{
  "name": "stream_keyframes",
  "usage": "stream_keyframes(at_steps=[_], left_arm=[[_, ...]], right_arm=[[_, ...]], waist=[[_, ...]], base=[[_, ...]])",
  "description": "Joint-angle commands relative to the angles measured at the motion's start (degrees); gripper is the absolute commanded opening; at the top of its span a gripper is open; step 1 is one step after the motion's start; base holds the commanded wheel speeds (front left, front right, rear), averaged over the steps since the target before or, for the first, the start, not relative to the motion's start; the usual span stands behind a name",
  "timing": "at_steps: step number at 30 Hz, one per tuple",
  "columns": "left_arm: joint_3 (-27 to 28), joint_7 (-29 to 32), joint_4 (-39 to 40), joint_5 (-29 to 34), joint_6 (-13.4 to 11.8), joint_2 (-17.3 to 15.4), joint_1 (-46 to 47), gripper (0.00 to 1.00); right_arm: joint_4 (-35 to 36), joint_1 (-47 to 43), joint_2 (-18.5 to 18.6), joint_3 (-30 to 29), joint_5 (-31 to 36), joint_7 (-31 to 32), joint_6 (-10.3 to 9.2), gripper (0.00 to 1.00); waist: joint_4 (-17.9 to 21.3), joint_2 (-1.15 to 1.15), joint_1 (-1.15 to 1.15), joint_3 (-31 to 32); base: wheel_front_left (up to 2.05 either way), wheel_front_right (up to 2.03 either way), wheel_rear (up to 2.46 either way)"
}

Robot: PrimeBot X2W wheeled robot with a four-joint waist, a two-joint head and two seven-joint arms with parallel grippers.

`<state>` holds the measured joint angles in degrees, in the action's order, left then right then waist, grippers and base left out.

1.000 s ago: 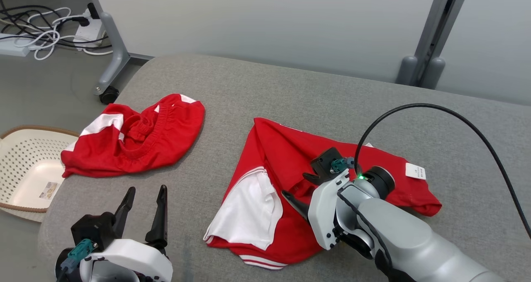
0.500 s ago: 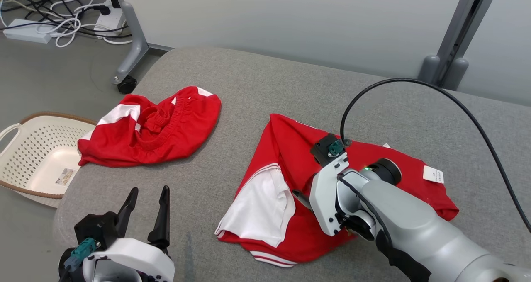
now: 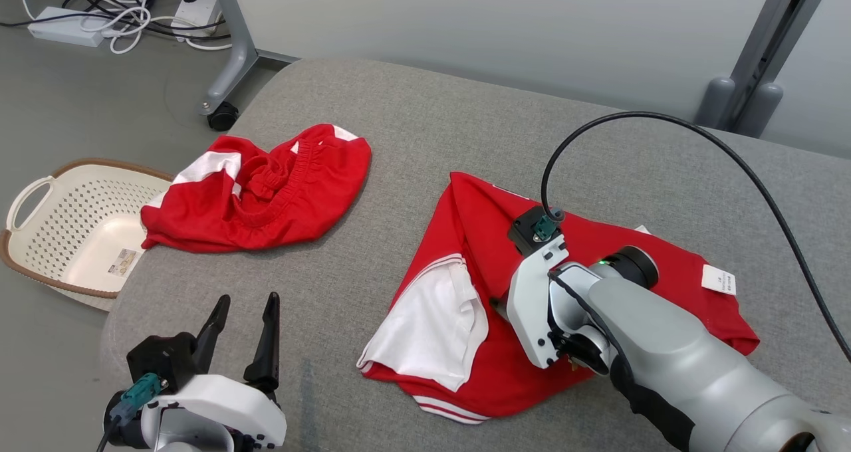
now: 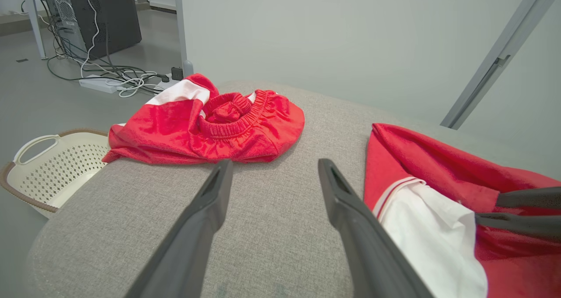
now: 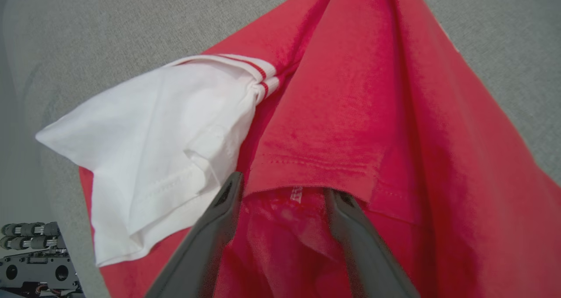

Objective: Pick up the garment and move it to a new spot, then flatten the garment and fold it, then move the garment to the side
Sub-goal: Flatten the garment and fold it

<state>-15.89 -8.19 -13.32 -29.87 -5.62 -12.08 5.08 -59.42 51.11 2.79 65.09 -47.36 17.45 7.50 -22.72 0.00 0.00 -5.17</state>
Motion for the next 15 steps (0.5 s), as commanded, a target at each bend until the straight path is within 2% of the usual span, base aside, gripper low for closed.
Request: stream_keyframes(at_steps=[1,3,15], left_arm=[[0.05,-0.30,-0.27,-0.21,0.05,-0.11,0.86,1.00],[0.02,-0.52,-0.64,-0.34,0.10,-0.07,1.03,1.00],[0.23,-0.37,-0.73,-0.38,-0.75,-1.01,0.35,1.00]], right_arm=[[-0.35,0.33,0.22,0.12,-0.11,-0.32,-0.01,0.36],[-0.47,0.44,0.20,0.32,-0.24,-0.51,-0.01,0.01],[0.43,1.32,0.20,-0.79,-2.08,-7.44,-0.01,0.00]], waist=[[-0.09,0.00,0.00,-0.11],[-0.07,0.00,0.00,-0.09],[2.01,0.00,0.00,1.96]], base=[[0.00,0.00,0.00],[0.00,0.00,0.00],[0.00,0.00,0.00]])
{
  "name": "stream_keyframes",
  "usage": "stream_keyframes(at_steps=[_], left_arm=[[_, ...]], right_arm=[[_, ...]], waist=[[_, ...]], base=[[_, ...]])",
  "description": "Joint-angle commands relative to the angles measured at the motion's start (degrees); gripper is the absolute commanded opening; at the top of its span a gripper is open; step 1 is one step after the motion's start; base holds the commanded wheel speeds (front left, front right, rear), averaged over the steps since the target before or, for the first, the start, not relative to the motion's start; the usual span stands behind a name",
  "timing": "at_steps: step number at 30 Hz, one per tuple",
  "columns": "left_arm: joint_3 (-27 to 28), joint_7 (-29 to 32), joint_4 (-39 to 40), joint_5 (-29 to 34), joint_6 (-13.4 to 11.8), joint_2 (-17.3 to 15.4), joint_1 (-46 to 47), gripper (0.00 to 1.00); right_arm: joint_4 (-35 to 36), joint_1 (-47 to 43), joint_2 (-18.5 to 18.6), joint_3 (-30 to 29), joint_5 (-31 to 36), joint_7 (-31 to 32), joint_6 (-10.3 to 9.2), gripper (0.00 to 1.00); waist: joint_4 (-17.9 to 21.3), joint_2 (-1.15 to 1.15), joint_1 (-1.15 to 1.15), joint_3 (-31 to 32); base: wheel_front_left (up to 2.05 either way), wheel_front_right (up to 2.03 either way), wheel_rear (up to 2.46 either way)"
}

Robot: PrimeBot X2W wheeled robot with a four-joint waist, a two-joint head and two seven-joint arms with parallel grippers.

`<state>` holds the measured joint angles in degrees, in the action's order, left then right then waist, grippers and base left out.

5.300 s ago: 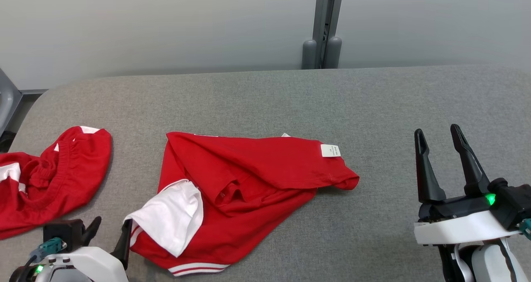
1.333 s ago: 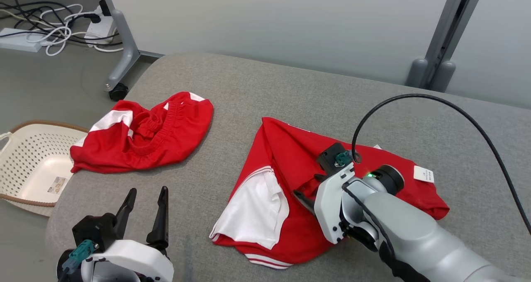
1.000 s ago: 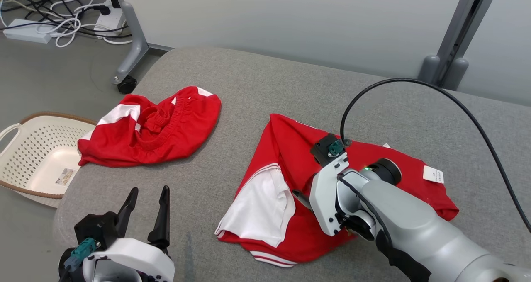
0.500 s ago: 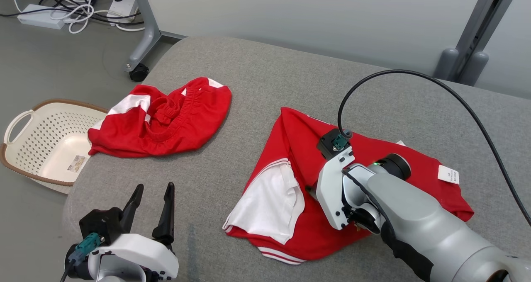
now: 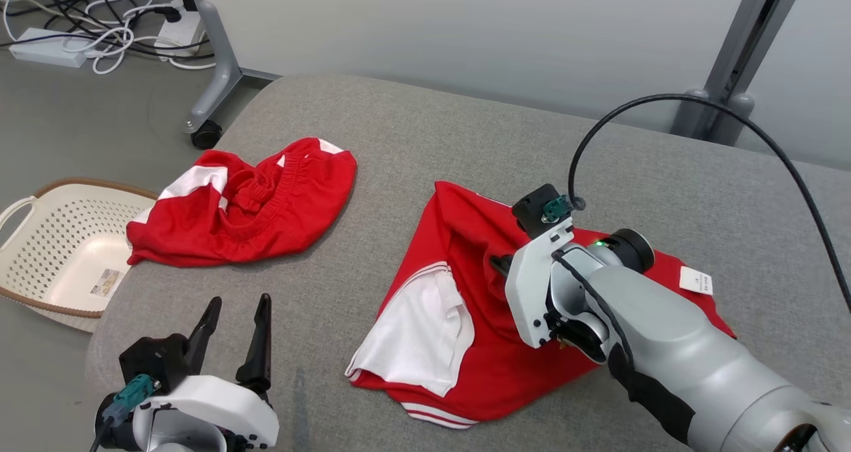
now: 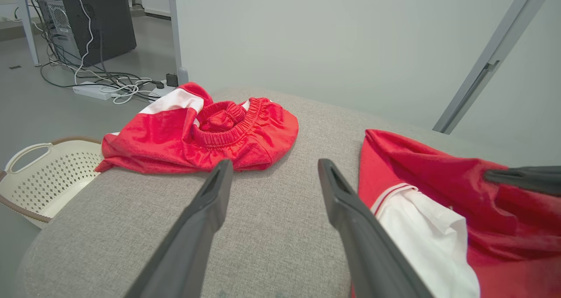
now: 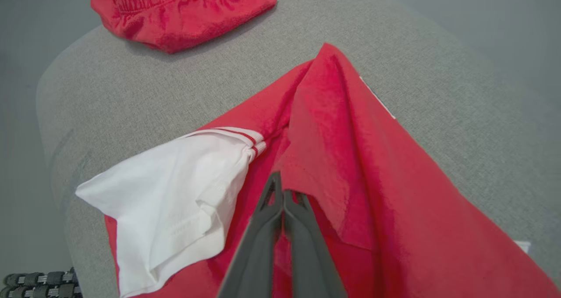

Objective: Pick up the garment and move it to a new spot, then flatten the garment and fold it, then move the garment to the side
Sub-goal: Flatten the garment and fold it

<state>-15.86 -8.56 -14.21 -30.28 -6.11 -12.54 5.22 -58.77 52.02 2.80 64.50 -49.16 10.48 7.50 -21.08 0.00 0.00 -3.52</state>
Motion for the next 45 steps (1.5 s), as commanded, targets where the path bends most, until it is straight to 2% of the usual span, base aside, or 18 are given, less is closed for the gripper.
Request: stream_keyframes(at_steps=[1,5,10,21,27,35,42,43,45], left_arm=[[0.26,0.04,0.27,-0.01,-0.38,-0.69,-0.01,1.00],[0.46,0.23,0.92,-0.08,-0.74,-1.14,-0.83,1.00],[0.40,0.69,2.01,-0.01,-1.36,-1.76,-1.54,1.00],[0.78,1.82,4.90,0.09,-2.90,-3.28,-3.59,1.00],[0.90,2.36,6.03,-0.18,-3.27,-3.98,-4.41,1.00],[0.80,3.05,7.00,-0.43,-3.62,-4.59,-4.91,1.00],[0.73,3.35,7.34,-0.62,-4.14,-4.87,-5.99,1.00],[0.73,3.35,7.34,-0.62,-4.14,-4.87,-5.99,1.00],[0.68,3.38,7.40,-0.83,-4.28,-4.99,-6.19,1.00]], right_arm=[[-0.50,0.51,0.19,-0.40,-0.38,-1.42,-0.01,0.00],[-1.94,1.01,0.22,-1.66,-0.95,-4.80,-0.01,0.00],[-3.38,0.69,2.26,-3.80,-1.80,-9.86,-0.01,0.00],[-1.57,-3.43,9.66,-7.85,-2.97,-19.08,-0.01,0.00],[2.10,-5.77,14.55,-9.95,-3.51,-20.61,-0.01,0.00],[7.85,-7.17,22.42,-11.70,-0.26,-18.66,-0.01,0.00],[17.54,-11.88,30.79,-15.17,2.04,-11.78,-0.01,0.00],[17.54,-11.88,30.79,-15.17,2.04,-11.78,-0.01,0.00],[22.86,-16.44,33.76,-17.89,1.40,-8.42,-0.01,0.00]], waist=[[0.62,0.00,0.00,0.51],[1.70,0.00,0.00,1.35],[2.99,0.00,0.00,2.35],[7.19,0.00,0.00,3.83],[10.13,0.00,0.00,3.86],[14.31,0.00,0.00,3.57],[17.40,0.00,0.00,3.74],[17.40,0.00,0.00,3.74],[18.39,0.00,0.00,3.70]], base=[[0.00,0.00,0.00],[0.00,0.00,0.00],[0.00,0.00,0.00],[0.00,0.00,0.00],[0.00,0.00,0.00],[0.00,0.00,0.00],[0.00,0.00,0.00],[0.00,0.00,0.00],[0.00,0.00,0.00]])
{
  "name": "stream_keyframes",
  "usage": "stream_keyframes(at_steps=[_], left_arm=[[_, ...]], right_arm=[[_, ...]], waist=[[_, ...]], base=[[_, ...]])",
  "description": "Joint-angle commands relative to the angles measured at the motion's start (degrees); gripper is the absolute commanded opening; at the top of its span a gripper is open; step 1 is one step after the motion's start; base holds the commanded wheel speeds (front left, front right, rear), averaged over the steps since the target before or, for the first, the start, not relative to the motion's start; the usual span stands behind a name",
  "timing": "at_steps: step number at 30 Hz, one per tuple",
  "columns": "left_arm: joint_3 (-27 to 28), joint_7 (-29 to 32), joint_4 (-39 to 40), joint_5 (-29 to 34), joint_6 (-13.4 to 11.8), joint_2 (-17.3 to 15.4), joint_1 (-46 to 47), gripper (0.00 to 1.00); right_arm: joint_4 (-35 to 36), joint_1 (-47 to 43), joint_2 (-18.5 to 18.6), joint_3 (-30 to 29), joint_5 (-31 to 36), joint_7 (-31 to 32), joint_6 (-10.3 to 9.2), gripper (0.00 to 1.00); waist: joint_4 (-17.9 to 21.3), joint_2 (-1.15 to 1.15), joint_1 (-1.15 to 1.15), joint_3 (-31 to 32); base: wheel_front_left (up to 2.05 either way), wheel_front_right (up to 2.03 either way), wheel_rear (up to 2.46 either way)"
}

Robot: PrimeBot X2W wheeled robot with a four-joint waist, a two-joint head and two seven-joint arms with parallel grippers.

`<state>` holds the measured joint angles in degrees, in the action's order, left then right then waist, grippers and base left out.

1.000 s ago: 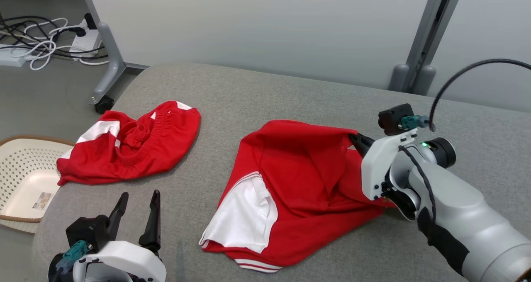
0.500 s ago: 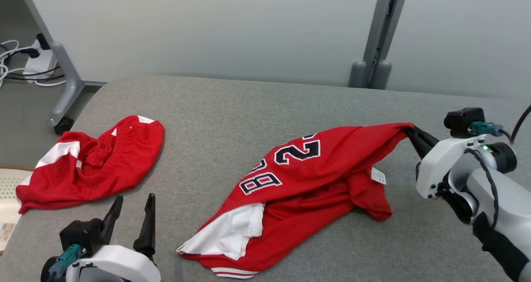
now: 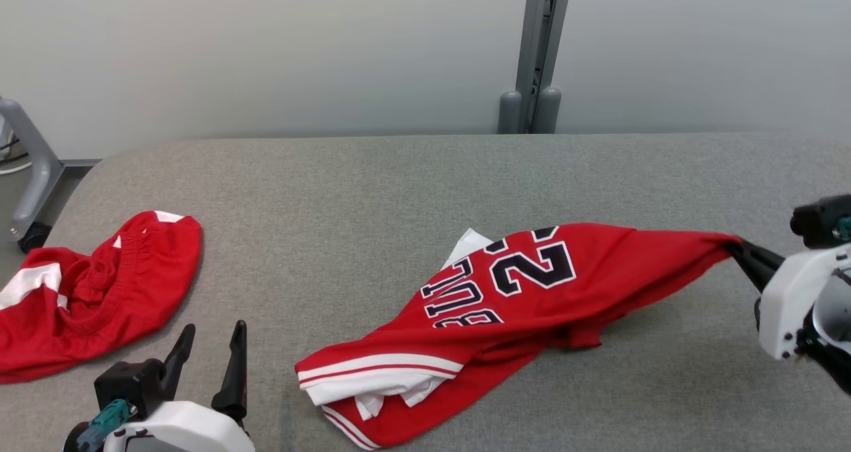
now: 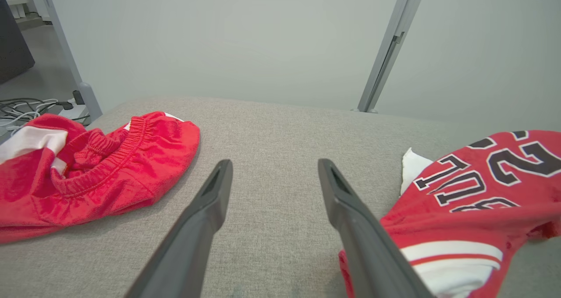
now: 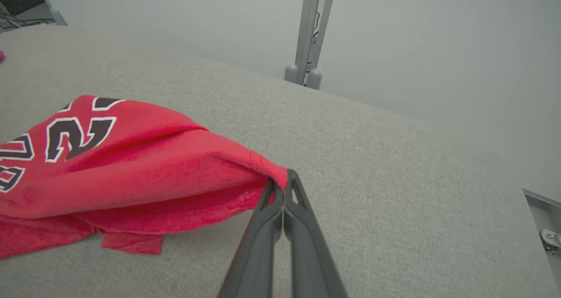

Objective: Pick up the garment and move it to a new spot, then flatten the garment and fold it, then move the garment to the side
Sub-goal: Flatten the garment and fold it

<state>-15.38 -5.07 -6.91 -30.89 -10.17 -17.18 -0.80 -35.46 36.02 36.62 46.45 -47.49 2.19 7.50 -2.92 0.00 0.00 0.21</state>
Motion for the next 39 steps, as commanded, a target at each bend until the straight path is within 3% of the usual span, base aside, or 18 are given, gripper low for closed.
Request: stream_keyframes(at_steps=[1,5,12,14,15,21,25,28,33,39], left_arm=[[0.18,-0.09,0.07,-0.24,-0.26,-0.42,-0.20,1.00],[-0.04,0.13,0.27,-0.25,-0.46,-0.48,-0.35,1.00],[-0.42,0.47,0.58,-0.23,-0.50,-0.85,-0.05,1.00],[-0.50,0.72,0.59,-0.21,-0.47,-1.10,-0.03,1.00],[-0.57,0.84,0.59,-0.21,-0.46,-1.18,-0.04,1.00],[-0.84,1.72,1.02,-0.35,-0.56,-1.65,-0.58,1.00],[-0.71,2.19,1.61,-0.50,-0.89,-2.14,-1.04,1.00],[-0.49,2.52,2.25,-0.73,-1.16,-2.45,-1.06,1.00],[-0.09,2.92,3.39,-1.01,-1.54,-2.87,-0.91,1.00],[0.19,3.26,4.03,-1.54,-1.62,-3.14,-1.02,1.00]], right_arm=[[1.26,-2.41,0.78,-0.84,-0.57,1.17,-0.01,0.00],[6.01,-11.06,2.78,-5.30,-0.71,5.86,-0.01,0.00],[9.20,-23.23,-0.67,-12.83,3.14,9.97,-0.01,0.00],[9.44,-25.25,-2.15,-14.57,4.40,11.29,-0.01,0.46],[9.66,-25.92,-2.90,-15.73,5.14,11.76,-0.01,1.00],[14.44,-29.06,-6.66,-22.38,7.33,14.87,-0.01,1.00],[22.32,-31.19,-9.21,-31.54,3.77,12.62,-0.01,1.00],[28.59,-32.43,-10.47,-36.10,5.78,11.57,-0.01,1.00],[35.87,-33.01,-15.55,-43.16,12.88,5.55,-0.01,1.00],[38.20,-33.84,-21.30,-45.58,18.42,-1.67,-0.01,1.00]], waist=[[0.51,0.00,0.00,-0.05],[1.33,0.00,0.00,-0.20],[2.03,0.00,0.00,-0.51],[2.14,0.00,0.00,-0.50],[2.20,0.00,0.00,-0.43],[2.64,0.00,0.00,0.24],[2.90,0.00,0.00,1.04],[3.11,0.00,0.00,1.31],[3.23,0.00,0.00,1.30],[3.10,0.00,0.00,0.89]], base=[[0.00,0.00,0.00],[0.00,0.00,0.00],[0.00,0.00,0.00],[0.00,0.00,0.00],[0.00,0.00,0.00],[0.00,0.00,0.00],[0.00,0.00,0.00],[0.00,0.00,0.00],[0.00,0.00,0.00],[0.00,0.00,0.00]])
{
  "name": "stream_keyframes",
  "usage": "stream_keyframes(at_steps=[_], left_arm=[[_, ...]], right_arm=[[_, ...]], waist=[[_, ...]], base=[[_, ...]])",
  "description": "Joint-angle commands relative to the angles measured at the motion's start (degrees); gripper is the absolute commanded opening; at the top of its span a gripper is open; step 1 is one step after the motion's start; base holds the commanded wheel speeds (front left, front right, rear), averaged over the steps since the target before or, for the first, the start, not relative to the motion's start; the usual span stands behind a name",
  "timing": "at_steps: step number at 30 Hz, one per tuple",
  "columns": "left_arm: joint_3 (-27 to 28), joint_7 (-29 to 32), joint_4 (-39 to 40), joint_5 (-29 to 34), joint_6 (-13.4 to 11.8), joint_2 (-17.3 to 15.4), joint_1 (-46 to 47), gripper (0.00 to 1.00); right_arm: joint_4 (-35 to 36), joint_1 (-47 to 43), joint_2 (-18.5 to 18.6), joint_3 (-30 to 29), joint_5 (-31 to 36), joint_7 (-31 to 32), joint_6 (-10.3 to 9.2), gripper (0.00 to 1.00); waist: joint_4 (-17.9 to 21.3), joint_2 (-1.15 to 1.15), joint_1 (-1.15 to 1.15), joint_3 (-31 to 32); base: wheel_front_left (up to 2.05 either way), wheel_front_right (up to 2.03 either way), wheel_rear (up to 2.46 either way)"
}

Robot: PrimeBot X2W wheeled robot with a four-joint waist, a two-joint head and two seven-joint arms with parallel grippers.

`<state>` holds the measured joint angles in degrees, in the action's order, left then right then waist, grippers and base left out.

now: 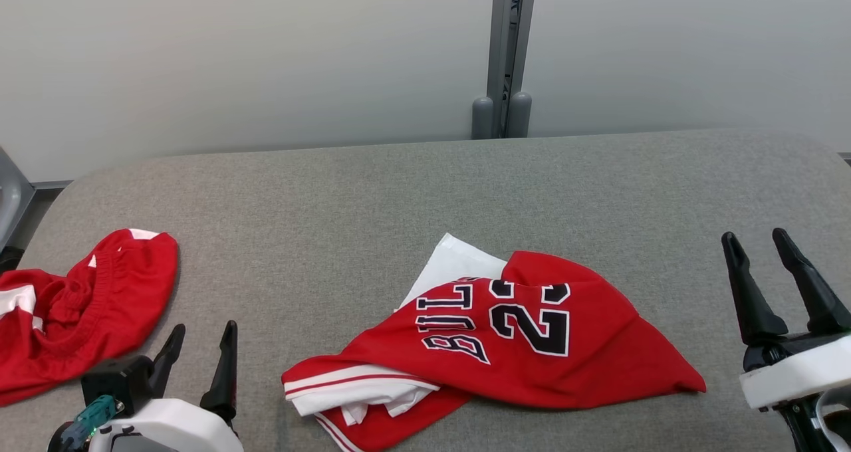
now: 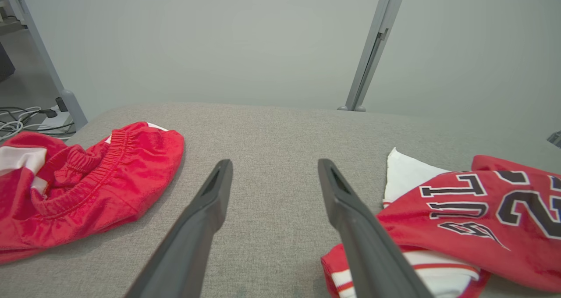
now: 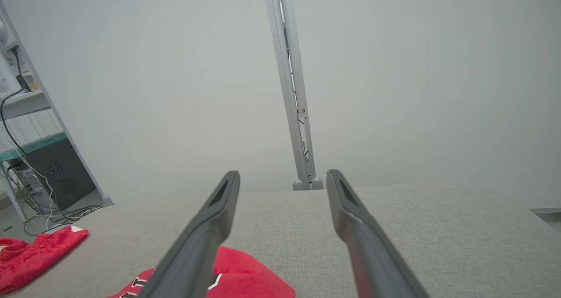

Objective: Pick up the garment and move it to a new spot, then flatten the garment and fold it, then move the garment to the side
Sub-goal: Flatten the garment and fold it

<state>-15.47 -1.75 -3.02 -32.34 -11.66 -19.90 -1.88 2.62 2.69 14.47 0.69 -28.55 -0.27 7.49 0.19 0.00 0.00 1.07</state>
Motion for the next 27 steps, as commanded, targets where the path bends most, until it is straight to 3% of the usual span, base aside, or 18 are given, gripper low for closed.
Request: stream_keyframes(at_steps=[1,6,10,16,23,24,25,27], left_arm=[[0.33,0.01,0.22,-0.24,-0.17,-0.43,-0.02,1.00],[-0.86,1.38,-0.34,-2.07,1.24,0.54,-0.88,1.00],[-2.51,6.28,-2.47,-4.77,2.80,0.81,-1.50,1.00],[-4.43,13.64,-2.45,-9.93,6.63,0.83,-1.57,1.00],[-4.78,16.31,-4.71,-14.10,10.39,1.43,0.70,1.00],[-4.87,16.35,-5.14,-14.39,10.97,1.57,1.13,0.91],[-5.03,16.37,-5.58,-14.81,11.53,1.81,1.44,0.53],[-5.08,15.91,-5.86,-15.17,12.43,2.01,2.26,0.00]], right_arm=[[-0.19,-0.65,-0.15,-0.49,0.46,-0.73,0.01,1.00],[-4.70,-1.57,-4.45,-3.69,6.91,-7.46,0.01,1.00],[-9.12,-1.48,-7.37,-3.87,9.38,-9.89,0.01,1.00],[-12.46,0.82,-7.75,-2.35,10.48,-11.32,0.01,1.00],[-14.68,2.91,-7.98,-0.76,10.93,-11.99,0.01,1.00],[-14.90,3.16,-8.00,-0.49,10.95,-12.09,0.01,1.00],[-15.15,3.40,-7.99,-0.29,10.98,-12.13,0.01,1.00],[-15.48,3.88,-8.03,0.05,11.06,-12.38,0.01,1.00]], waist=[[-0.04,0.00,0.00,-0.06],[-0.31,0.00,0.00,-0.52],[-0.45,0.00,0.00,-0.84],[-0.05,0.00,0.00,-1.13],[0.56,0.00,0.00,-2.27],[0.72,0.00,0.00,-2.54],[0.85,0.00,0.00,-2.78],[1.07,0.00,0.00,-3.33]], base=[[0.00,0.00,0.00],[0.00,0.00,0.00],[0.00,0.00,0.00],[0.00,0.00,0.00],[0.00,0.00,0.00],[0.00,0.00,0.00],[0.00,0.00,0.00],[0.00,0.00,0.00]])
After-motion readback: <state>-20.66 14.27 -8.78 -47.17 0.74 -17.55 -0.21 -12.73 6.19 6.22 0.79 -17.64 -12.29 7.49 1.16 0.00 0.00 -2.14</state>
